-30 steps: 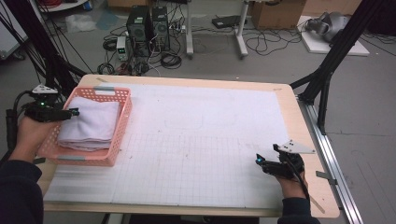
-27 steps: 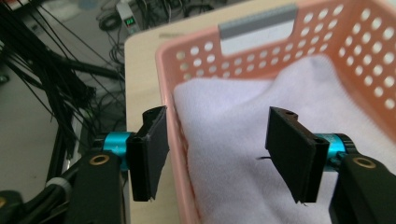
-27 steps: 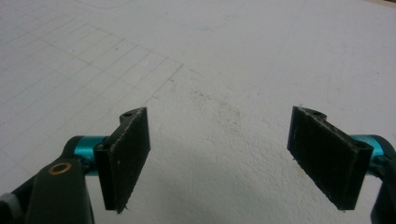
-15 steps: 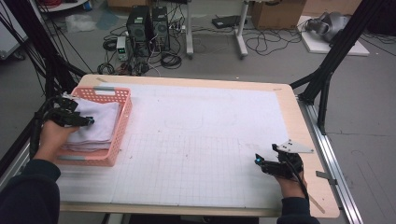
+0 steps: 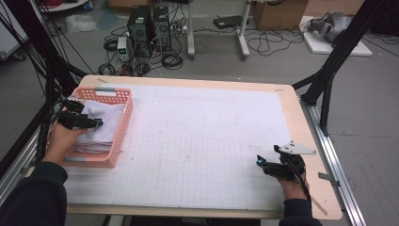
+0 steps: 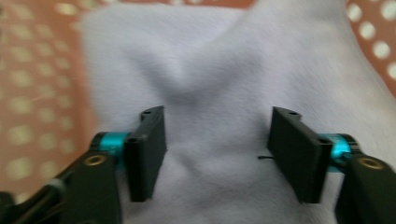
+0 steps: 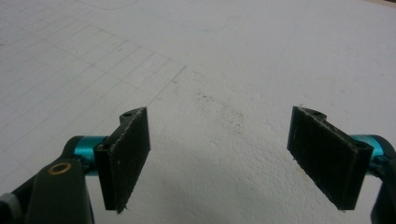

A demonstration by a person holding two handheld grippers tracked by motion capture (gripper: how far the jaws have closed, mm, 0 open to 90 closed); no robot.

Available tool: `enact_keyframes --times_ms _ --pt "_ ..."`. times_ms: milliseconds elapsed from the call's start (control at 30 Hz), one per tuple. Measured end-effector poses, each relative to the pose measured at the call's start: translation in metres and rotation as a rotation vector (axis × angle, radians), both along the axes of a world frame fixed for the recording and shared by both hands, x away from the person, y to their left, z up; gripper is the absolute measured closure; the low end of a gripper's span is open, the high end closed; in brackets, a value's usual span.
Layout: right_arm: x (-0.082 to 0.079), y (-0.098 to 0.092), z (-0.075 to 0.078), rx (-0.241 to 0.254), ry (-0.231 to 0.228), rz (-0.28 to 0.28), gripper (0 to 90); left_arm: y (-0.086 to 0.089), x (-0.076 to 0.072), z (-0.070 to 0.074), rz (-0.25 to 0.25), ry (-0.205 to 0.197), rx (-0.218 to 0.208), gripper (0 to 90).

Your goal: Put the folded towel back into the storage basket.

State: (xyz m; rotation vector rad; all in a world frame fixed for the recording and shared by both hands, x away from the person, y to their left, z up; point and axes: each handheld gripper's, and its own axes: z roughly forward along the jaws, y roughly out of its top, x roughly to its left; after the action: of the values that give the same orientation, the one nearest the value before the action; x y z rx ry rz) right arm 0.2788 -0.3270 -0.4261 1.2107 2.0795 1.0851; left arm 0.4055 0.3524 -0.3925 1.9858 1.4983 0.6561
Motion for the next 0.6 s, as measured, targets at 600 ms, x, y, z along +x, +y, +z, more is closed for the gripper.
enact_keyframes --times_ms 600 --pt "0.002 0.005 0.003 0.021 -0.017 0.016 20.0 -0.065 -0.065 0.037 -0.216 -0.549 -0.433 17.2"
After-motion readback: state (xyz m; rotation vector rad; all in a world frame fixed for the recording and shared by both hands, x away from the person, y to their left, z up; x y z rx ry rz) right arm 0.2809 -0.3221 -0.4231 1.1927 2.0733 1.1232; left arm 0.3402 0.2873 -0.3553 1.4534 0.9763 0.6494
